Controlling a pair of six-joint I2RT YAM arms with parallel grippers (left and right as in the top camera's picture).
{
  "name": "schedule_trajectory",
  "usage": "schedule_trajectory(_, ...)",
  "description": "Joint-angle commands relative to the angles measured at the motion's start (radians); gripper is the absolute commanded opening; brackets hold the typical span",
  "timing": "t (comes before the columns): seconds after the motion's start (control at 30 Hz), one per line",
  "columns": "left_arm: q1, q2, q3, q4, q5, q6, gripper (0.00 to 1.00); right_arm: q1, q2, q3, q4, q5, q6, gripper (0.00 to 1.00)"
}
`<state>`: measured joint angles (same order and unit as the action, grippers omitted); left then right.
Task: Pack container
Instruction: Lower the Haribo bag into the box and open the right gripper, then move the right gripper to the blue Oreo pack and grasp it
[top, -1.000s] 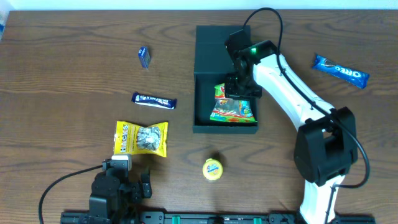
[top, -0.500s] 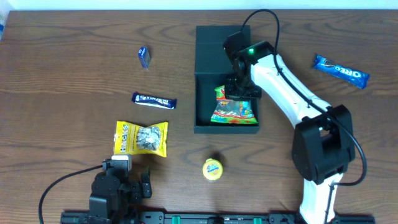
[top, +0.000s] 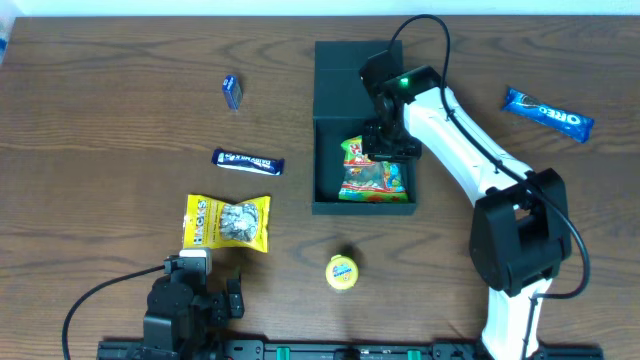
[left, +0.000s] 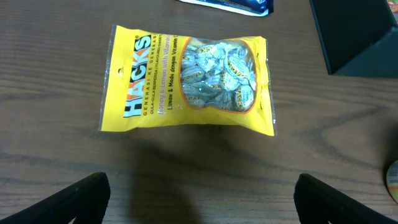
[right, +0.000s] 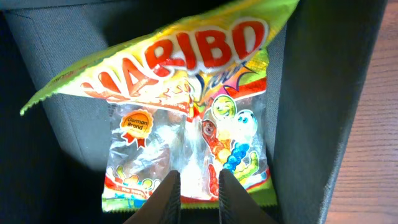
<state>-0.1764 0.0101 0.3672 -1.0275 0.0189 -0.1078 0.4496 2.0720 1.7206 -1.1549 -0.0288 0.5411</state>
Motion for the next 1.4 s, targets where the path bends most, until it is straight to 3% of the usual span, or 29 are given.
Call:
schedule_trajectory(0.0,0.006,-0.006,-0.019,-0.049,-0.027,-0.001,0.96,0.014,0.012,0.024,0.0,0.014,0.005,0.21)
schedule_trajectory(0.1,0.006,-0.006,-0.019,-0.049,-0.026,-0.001,0.96,0.017,0.012,0.024,0.003,0.014,0.005,0.21)
schedule_trajectory(0.2,0.006,-0.006,-0.019,-0.049,-0.026,-0.001,0.96,0.017,0.007,0.034,-0.003,0.014,0.004,0.29)
schedule_trajectory(0.3,0.006,-0.006,-0.019,-0.049,-0.026,-0.001,0.96,0.017,-0.023,0.05,-0.023,0.014,-0.007,0.42)
schedule_trajectory(0.43,0.006,-0.006,-0.019,-0.049,-0.026,-0.001,0.96,0.019,-0.114,0.054,-0.039,0.027,-0.078,0.68)
schedule_trajectory(0.63,0.006,-0.006,-0.019,-0.049,-0.026,-0.001,0.96,0.018,-0.279,0.054,-0.159,0.12,-0.358,0.99)
schedule_trajectory(0.83,0.006,-0.006,-0.019,-0.049,-0.026,-0.001,0.96,-0.043,-0.402,0.054,-0.361,0.155,-0.628,0.99)
schedule_trajectory(1.03,0.006,-0.006,-0.019,-0.049,-0.026,-0.001,0.95,-0.193,-0.418,0.054,-0.406,0.299,-0.681,0.99)
schedule_trajectory(1.23,0.006,-0.006,-0.019,-0.049,-0.026,-0.001,0.96,-0.368,-0.382,0.053,-0.24,0.565,-0.8,0.99)
schedule_trajectory(1.37,0.006,-0.006,-0.019,-0.049,-0.026,-0.001,0.96,-0.453,-0.339,0.053,-0.024,0.516,-0.99,0.99)
